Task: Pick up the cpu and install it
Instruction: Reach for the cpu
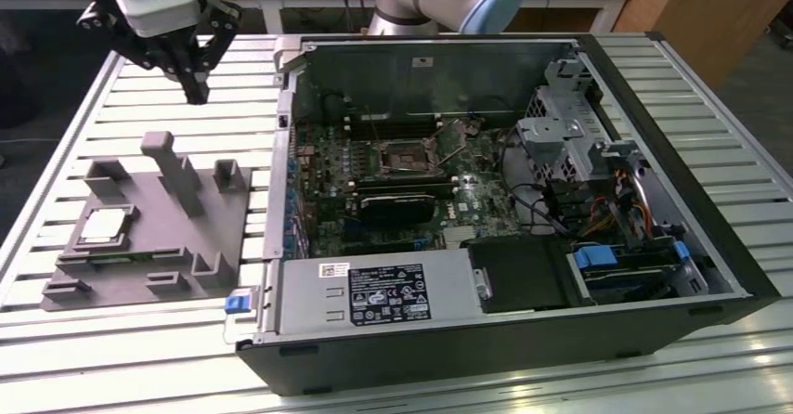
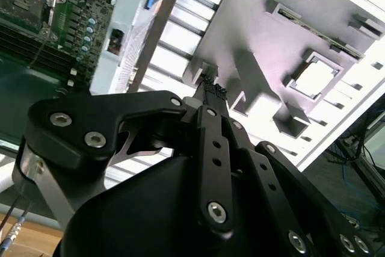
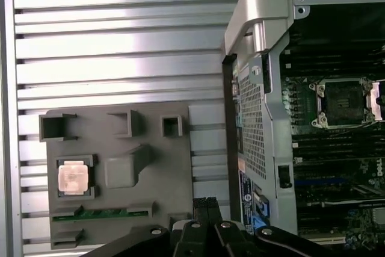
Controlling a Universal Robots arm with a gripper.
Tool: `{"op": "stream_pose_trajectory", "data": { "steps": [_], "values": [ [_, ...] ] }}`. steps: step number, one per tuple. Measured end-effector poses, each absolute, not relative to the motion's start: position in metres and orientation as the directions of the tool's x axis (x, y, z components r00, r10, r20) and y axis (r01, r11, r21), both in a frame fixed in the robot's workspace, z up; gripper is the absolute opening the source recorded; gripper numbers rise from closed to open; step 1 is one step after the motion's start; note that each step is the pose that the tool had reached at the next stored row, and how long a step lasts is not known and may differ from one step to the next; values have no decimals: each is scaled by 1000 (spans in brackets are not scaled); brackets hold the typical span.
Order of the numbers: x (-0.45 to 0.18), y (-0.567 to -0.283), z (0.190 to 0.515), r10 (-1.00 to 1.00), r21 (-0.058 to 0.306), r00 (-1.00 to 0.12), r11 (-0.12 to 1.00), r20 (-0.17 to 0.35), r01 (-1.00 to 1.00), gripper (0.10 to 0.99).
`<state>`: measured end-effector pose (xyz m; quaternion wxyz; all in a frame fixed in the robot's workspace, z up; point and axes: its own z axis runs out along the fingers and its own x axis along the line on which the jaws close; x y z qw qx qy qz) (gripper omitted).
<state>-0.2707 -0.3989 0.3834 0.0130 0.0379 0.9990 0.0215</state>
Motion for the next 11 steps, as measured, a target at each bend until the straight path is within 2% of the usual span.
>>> {"op": "stream_pose_trajectory", "data": {
  "steps": [11],
  "values": [
    [-306, -399, 382, 76, 44, -997, 996, -24, 75, 106]
  ]
}}
